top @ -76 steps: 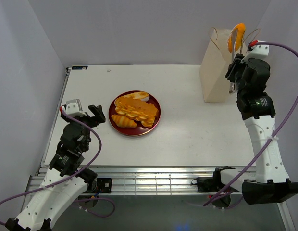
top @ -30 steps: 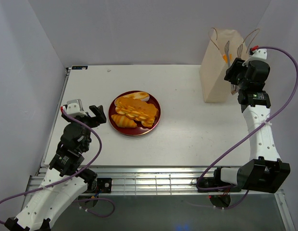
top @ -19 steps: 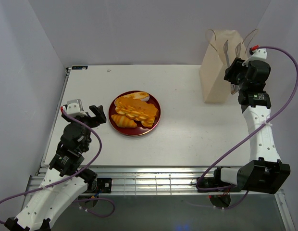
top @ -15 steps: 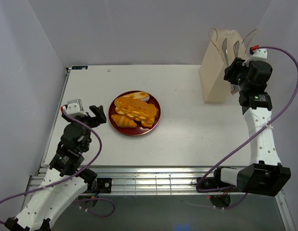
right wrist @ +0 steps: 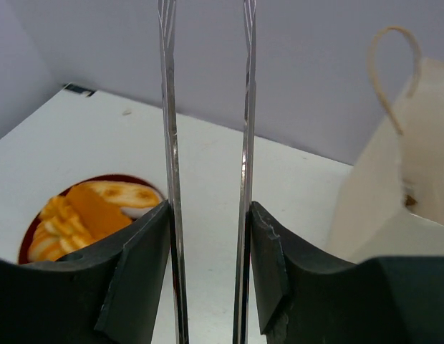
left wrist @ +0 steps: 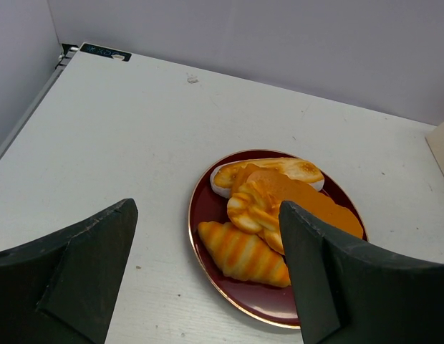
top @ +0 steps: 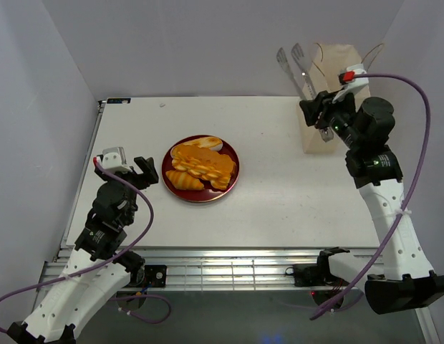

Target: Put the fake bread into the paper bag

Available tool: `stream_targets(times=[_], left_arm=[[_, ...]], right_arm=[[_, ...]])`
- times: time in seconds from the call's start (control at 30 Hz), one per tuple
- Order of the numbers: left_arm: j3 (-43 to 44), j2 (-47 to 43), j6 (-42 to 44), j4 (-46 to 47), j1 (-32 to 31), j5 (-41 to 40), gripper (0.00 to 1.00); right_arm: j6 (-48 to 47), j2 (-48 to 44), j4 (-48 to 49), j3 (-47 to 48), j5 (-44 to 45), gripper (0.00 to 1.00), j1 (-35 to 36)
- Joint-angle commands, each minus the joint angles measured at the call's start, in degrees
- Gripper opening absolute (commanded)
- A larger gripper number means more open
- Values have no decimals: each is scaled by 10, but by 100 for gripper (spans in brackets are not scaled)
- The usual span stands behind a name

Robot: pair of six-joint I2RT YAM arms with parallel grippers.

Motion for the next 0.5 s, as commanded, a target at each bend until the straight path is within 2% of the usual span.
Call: stream_targets(times=[0.0,0.17,0.27,0.3,0.47], left_arm=[[-5,5,8,10,-3,7,90],[-7,9,6,11,-3,-2,95],[-8,14,6,11,-3,-3,96],[-8,15,6,11,-3,-2,96],[-9,26,4,11,-3,-3,97]], right_arm=[[-55,-17,-7,-2,2,51,94],[-85,-35,-3,-91,35,51,249],[-101,-29,-6,-139,92,50,330],[-108,-29,-2,-164,139,50,347],[-116,-18,8,-215,155,50,398]])
